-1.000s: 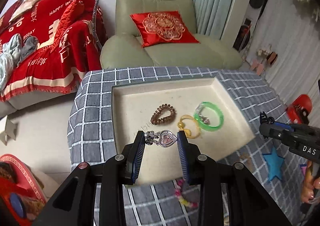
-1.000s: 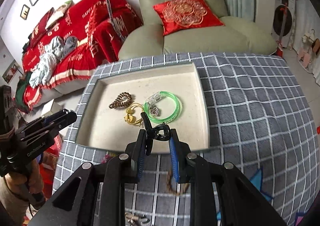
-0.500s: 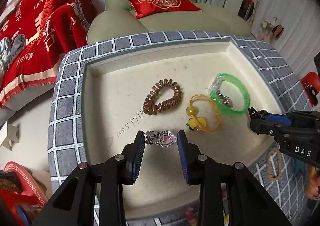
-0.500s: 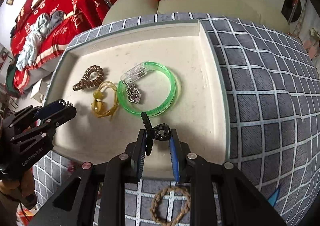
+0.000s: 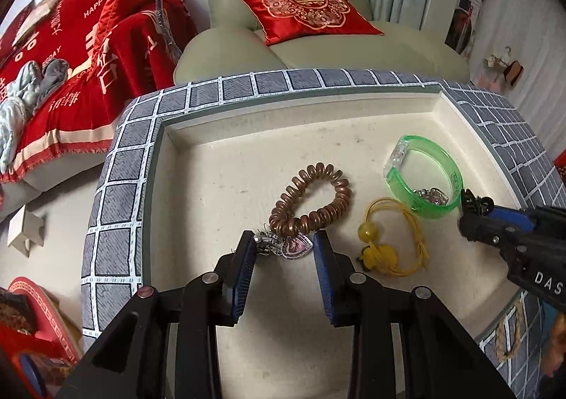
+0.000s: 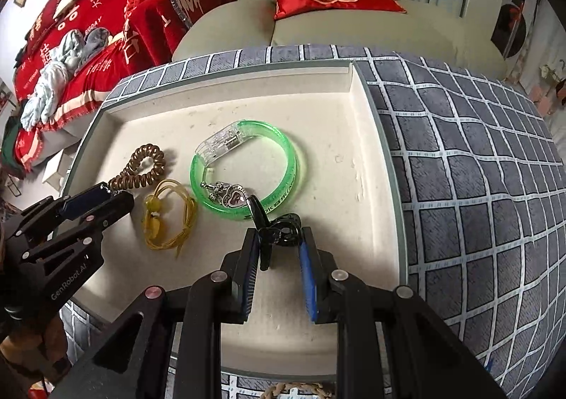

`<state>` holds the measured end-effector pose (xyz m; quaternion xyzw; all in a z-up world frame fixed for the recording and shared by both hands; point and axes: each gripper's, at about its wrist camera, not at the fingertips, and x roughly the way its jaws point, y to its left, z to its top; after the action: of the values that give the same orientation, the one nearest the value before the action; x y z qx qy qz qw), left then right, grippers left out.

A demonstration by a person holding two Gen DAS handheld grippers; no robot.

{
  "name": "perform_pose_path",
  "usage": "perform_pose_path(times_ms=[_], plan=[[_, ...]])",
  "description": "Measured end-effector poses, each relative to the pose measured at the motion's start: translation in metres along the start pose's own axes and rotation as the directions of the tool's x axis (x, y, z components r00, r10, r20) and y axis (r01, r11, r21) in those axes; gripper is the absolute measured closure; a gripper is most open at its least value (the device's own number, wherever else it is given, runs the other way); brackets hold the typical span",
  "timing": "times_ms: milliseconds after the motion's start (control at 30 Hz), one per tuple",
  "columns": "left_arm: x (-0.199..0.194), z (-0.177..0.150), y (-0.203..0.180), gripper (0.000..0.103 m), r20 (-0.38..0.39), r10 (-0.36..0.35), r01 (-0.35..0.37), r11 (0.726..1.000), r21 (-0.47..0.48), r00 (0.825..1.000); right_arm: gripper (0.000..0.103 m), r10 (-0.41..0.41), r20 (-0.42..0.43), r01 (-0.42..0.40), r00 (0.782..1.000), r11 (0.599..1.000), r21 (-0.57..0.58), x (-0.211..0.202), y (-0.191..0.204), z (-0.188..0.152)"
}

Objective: Organize jewelry
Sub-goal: 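Carry the heart pendant and black keyring with both tools into the tray, then open the right tool to drop the black clip while the left tool releases the heart pendant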

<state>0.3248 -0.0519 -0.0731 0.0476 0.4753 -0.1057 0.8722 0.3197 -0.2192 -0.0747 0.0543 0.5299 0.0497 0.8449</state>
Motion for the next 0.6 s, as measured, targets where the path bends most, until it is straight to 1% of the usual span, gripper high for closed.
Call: perform_pose_path(times_ms=[67, 133, 167, 200, 233, 367, 500, 533, 567, 600], plan=[[0.000, 0.000, -0.001, 0.053, 0.004, 0.005, -0.005, 1.000, -0.001, 1.000, 0.077, -0.005, 0.006, 0.005, 1.000, 1.000, 0.001, -0.001, 0.001, -0.001], [-0.001, -0.001, -0.001, 0.053, 0.008, 0.014, -0.014, 1.000, 0.001, 1.000, 0.069, 0.002, 0.008, -0.002, 1.000, 1.000, 0.012, -0.001, 0.001, -0.001], [-0.001, -0.002, -0.002, 0.053, 0.010, 0.021, -0.021, 1.000, 0.001, 1.000, 0.059, 0.007, 0.008, -0.008, 1.000, 1.000, 0.020, -0.002, 0.000, -0.001], [-0.002, -0.002, -0.002, 0.053, 0.015, 0.042, -0.042, 0.999, 0.001, 0.999, 0.048, 0.011, 0.012, -0.011, 1.000, 1.000, 0.027, -0.004, -0.001, -0.001], [-0.003, -0.004, -0.001, 0.053, 0.018, 0.054, -0.054, 0.999, -0.001, 0.998, 0.046, 0.013, 0.018, -0.013, 1.000, 0.999, 0.030, -0.004, -0.001, -0.001], [-0.004, -0.007, 0.003, 0.053, 0.016, 0.039, -0.038, 0.999, -0.022, 0.999, 0.046, 0.033, 0.035, -0.034, 0.999, 0.999, 0.035, -0.010, -0.003, -0.001], [-0.004, -0.008, 0.002, 0.053, 0.019, 0.046, -0.046, 0.999, -0.006, 0.999, 0.045, 0.048, 0.053, -0.050, 0.997, 0.997, 0.052, -0.018, -0.005, -0.002], [-0.004, -0.008, 0.001, 0.051, 0.019, 0.046, -0.046, 0.999, -0.003, 0.999, 0.045, 0.055, 0.056, -0.058, 0.997, 0.997, 0.060, -0.020, -0.006, -0.003], [-0.004, -0.007, 0.001, 0.041, 0.016, 0.045, -0.045, 0.999, -0.003, 0.999, 0.045, 0.061, 0.058, -0.065, 0.996, 0.996, 0.067, -0.021, -0.007, -0.003], [-0.004, -0.008, 0.001, 0.012, 0.014, 0.046, -0.046, 0.999, -0.007, 0.999, 0.045, 0.065, 0.060, -0.069, 0.996, 0.995, 0.071, -0.023, -0.007, -0.004]])
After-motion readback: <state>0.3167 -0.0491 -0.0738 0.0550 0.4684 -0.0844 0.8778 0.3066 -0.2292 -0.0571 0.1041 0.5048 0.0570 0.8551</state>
